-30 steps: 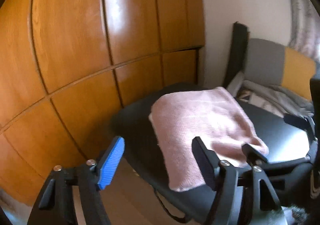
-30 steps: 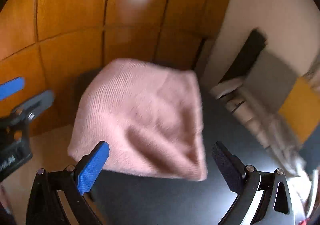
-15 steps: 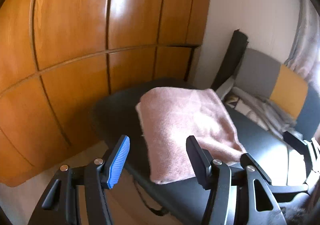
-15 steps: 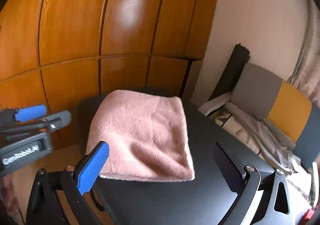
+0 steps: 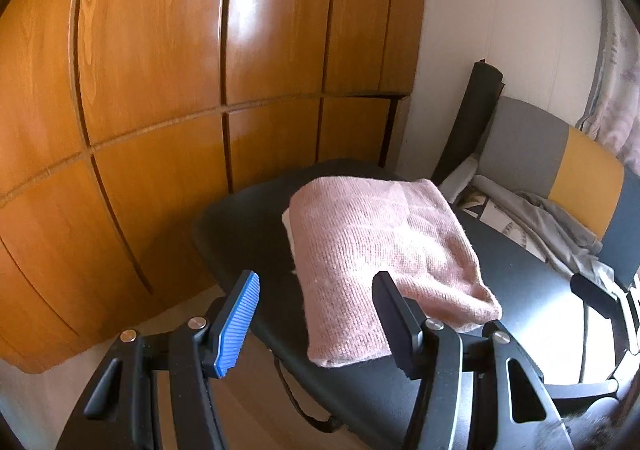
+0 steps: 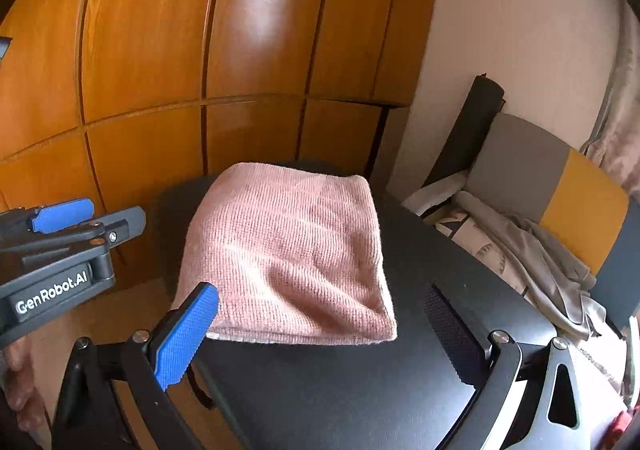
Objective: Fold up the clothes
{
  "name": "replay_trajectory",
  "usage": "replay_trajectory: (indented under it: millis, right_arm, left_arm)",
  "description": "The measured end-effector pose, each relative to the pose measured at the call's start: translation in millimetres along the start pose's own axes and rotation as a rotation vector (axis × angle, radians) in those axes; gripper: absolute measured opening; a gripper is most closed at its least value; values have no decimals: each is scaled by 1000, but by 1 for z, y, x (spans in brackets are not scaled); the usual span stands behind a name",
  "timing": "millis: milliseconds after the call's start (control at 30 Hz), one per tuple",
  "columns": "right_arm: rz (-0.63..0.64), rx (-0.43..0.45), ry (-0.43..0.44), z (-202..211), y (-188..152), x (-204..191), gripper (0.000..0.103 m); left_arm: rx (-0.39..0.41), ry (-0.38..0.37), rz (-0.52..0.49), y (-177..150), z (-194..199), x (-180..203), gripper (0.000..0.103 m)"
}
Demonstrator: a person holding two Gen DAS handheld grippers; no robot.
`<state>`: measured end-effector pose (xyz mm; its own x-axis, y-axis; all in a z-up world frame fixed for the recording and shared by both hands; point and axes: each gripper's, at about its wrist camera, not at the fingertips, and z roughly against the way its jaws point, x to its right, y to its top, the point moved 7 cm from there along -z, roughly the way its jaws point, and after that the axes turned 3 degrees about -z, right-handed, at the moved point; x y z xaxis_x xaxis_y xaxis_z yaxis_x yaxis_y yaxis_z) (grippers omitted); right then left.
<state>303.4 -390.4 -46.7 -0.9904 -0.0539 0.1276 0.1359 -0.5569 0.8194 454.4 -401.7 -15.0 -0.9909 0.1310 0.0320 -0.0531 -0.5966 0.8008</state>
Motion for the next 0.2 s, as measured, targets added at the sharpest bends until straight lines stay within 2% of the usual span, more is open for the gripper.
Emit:
replay_trajectory:
  millis: [200]
  right_arm:
    - [-9, -3, 4, 1, -4, 5, 103]
  left_arm:
    - [10, 7, -38, 0, 3, 10, 60]
